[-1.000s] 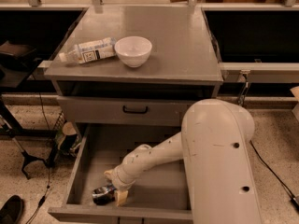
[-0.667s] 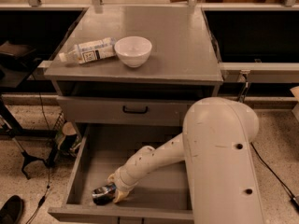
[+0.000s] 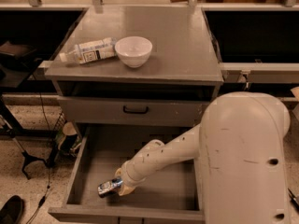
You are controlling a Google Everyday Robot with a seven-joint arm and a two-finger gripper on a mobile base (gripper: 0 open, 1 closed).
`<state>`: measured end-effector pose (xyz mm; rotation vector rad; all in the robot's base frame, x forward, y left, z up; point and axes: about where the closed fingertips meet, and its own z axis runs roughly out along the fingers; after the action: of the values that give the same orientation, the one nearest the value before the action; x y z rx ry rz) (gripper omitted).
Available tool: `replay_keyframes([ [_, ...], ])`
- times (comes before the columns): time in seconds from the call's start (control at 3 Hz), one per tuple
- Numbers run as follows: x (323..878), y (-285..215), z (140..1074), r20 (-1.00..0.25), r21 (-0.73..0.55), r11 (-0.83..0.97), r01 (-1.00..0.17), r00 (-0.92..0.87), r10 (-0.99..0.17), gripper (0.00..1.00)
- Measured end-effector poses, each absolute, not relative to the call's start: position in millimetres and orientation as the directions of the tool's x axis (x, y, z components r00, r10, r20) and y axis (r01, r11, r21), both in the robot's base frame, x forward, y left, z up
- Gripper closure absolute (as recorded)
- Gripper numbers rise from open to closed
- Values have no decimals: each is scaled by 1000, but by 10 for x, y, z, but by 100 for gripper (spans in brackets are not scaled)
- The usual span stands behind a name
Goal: Pick redbull can from middle drawer and place on counter
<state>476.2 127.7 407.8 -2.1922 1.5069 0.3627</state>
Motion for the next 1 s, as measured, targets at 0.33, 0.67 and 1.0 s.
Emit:
replay_keyframes([
  [0.33, 4617, 1056, 4428, -458, -222, -276, -935, 350, -817, 100],
  [0.67, 4249, 713, 4915, -459, -227, -267, -937, 345, -819, 100],
  [1.0, 3881, 480, 5556, -440, -238, -306, -922, 384, -812, 100],
])
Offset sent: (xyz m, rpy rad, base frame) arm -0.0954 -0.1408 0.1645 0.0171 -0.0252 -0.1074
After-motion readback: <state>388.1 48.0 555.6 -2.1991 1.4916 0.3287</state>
